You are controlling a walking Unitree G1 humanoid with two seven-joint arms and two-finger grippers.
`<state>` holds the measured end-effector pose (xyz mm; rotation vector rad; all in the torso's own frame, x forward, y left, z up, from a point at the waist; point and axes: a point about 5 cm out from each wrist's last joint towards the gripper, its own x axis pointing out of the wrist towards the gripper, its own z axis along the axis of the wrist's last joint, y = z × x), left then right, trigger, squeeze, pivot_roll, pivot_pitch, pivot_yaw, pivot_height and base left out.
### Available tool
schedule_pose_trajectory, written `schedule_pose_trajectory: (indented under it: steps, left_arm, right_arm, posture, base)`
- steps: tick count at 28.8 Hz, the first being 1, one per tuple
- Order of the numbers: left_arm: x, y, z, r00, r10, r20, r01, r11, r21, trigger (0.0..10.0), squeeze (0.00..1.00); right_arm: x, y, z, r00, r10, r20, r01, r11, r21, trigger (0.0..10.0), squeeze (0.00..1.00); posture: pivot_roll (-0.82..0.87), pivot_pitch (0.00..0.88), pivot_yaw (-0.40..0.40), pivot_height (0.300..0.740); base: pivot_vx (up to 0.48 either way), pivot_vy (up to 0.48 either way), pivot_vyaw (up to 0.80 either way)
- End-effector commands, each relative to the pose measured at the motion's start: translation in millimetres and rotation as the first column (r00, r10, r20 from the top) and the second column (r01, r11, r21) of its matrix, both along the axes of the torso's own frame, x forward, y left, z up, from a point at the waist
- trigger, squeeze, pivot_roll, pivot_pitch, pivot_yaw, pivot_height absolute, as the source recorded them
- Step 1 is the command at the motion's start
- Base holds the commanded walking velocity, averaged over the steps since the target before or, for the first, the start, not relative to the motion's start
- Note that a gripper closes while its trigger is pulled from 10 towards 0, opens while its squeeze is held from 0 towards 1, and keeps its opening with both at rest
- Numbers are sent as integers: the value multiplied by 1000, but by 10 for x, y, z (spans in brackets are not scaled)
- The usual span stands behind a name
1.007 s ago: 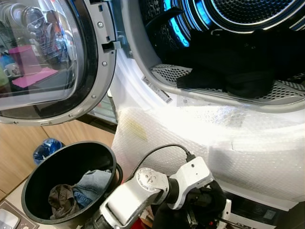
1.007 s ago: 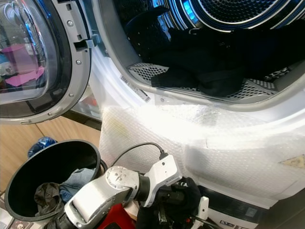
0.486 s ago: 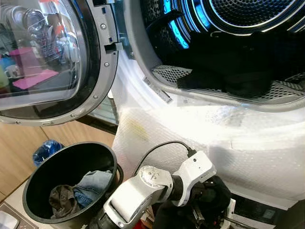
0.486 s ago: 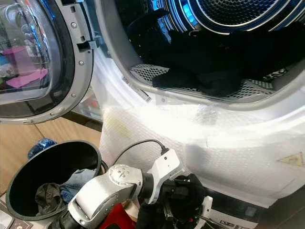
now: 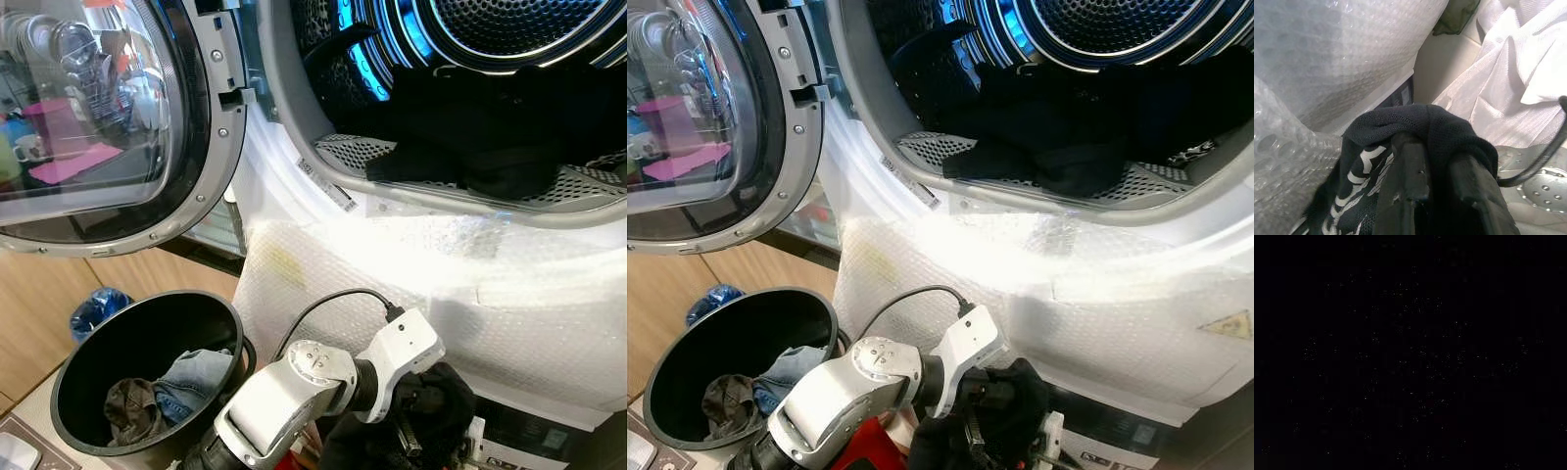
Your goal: Clothes washing
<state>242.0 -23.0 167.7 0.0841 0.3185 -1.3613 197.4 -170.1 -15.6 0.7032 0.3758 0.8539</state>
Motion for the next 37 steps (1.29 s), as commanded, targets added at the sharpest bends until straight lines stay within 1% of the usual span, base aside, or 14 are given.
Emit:
schedule_pose_trajectory:
  steps: [1,8,11,13,16,18,19,21,22,23,29,33,35,37]
  left_arm:
    - [-21,14,106,1000,1,27,0,999,-44,10000,0]
    - [-13,37,124,999,19,28,-17,998,-55,10000,0]
    - [-15,59,156,999,27,27,-25,997,-68,10000,0]
    - [-35,114,170,999,30,20,-28,997,-73,10000,0]
    - [-48,155,147,999,28,16,-28,998,-51,10000,0]
    - [-61,242,79,999,30,16,-30,999,15,10000,0]
    - [-81,371,-4,998,13,61,-21,992,122,10000,227]
    - [-88,403,-20,998,8,68,-18,990,143,10000,227]
    - [-88,435,-18,998,16,62,-25,988,150,10000,851]
    - [-82,486,-14,998,39,53,-47,986,163,10000,1000]
    - [-120,713,-67,996,73,47,-82,972,221,10000,1000]
    - [-142,875,-74,995,99,33,-104,963,247,10000,1000]
    - [-155,1044,-147,992,122,38,-127,938,324,10000,1000]
    - [-155,1044,-147,992,122,38,-127,938,324,10000,1000]
  right_arm:
    - [-22,27,3,999,34,1,-34,999,7,0,0]
    - [12,18,31,1000,21,7,-21,1000,14,0,0]
    - [40,5,25,1000,-18,4,18,1000,9,0,0]
    - [90,-24,14,996,-92,-4,92,996,7,0,0]
    - [102,-27,12,994,-105,-4,105,994,6,0,0]
    - [129,-29,10,991,-133,-2,133,991,3,0,0]
    - [191,-57,-1,978,-210,-16,210,978,-12,0,0]
    - [207,-63,-3,973,-230,-20,230,973,-13,0,0]
    - [229,-71,0,967,-254,-20,254,967,-12,0,0]
    - [262,-81,16,959,-284,-15,285,959,7,0,0]
    - [294,-112,65,951,-308,5,307,949,71,0,0]
    - [246,-164,31,952,-305,-1,304,951,46,0,0]
    - [231,-230,-3,941,-337,-23,337,941,15,0,0]
    - [231,-230,-3,941,-337,-23,337,941,15,0,0]
  posture:
    - [-26,0,117,740]
    - [-26,0,115,740]
    - [-22,0,115,740]
    - [-22,0,117,740]
    - [-20,0,119,740]
    - [-11,0,122,740]
    - [-11,0,122,740]
    - [-5,0,124,740]
    - [-4,0,126,740]
    - [-1,0,129,740]
    - [-2,0,134,740]
    - [11,0,137,740]
    - [19,0,137,740]
    - [19,0,137,740]
  base:
    - [0,0,0]
    - [0,0,0]
    - [0,0,0]
    - [0,0,0]
    - [0,0,0]
    - [0,0,0]
    - [0,0,0]
    - [0,0,0]
    - [0,0,0]
    - [0,0,0]
    - [0,0,0]
    - [0,0,0]
    - [0,0,0]
    - [0,0,0]
